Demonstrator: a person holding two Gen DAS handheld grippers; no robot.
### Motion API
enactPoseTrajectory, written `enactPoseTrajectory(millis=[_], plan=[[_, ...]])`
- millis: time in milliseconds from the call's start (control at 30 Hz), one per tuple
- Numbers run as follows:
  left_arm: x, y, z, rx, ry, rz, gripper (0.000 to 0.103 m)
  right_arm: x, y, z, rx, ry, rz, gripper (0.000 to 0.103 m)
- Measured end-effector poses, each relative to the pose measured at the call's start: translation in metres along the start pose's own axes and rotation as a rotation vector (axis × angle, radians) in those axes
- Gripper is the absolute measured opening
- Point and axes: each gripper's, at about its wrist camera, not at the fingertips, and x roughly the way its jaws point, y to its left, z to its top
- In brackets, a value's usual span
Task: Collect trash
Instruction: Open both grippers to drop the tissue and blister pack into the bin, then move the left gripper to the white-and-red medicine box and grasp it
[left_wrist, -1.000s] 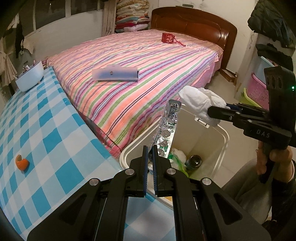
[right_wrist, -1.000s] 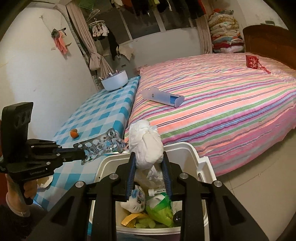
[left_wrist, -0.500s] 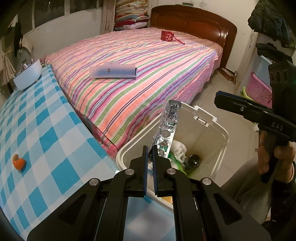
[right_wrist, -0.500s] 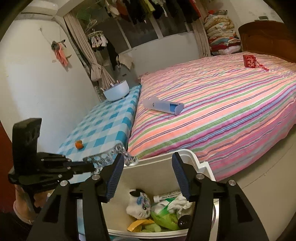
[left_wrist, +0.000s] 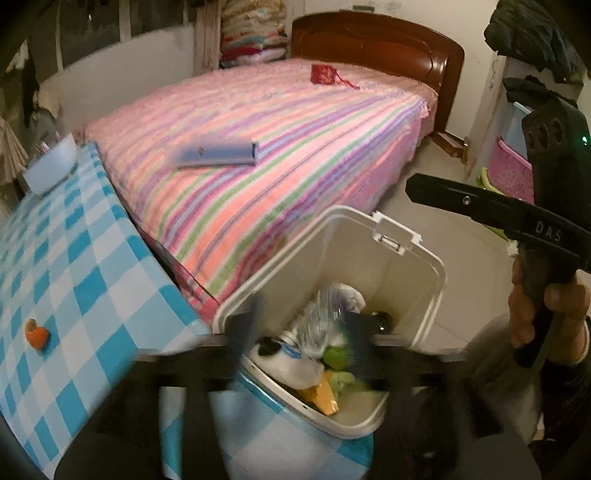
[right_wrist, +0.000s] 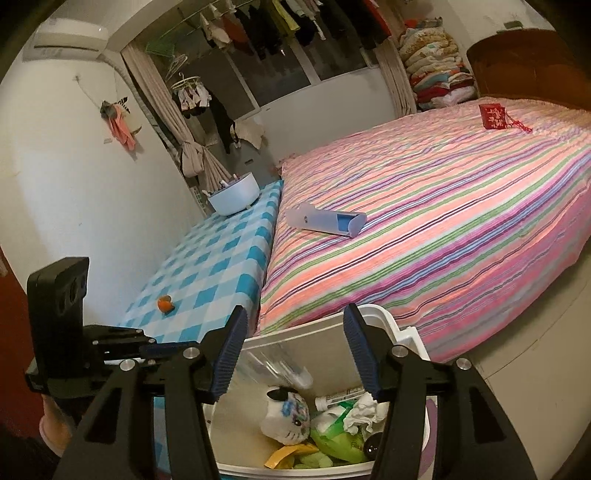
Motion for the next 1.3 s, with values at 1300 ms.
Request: enactPoseTrajectory(millis=[1300], plan=[[-0.163, 0.151, -0.191, 0.078, 0.194, 0.162, 0.082, 0.062, 0.092, -0.016, -0.024, 0.175, 0.296, 0.053]])
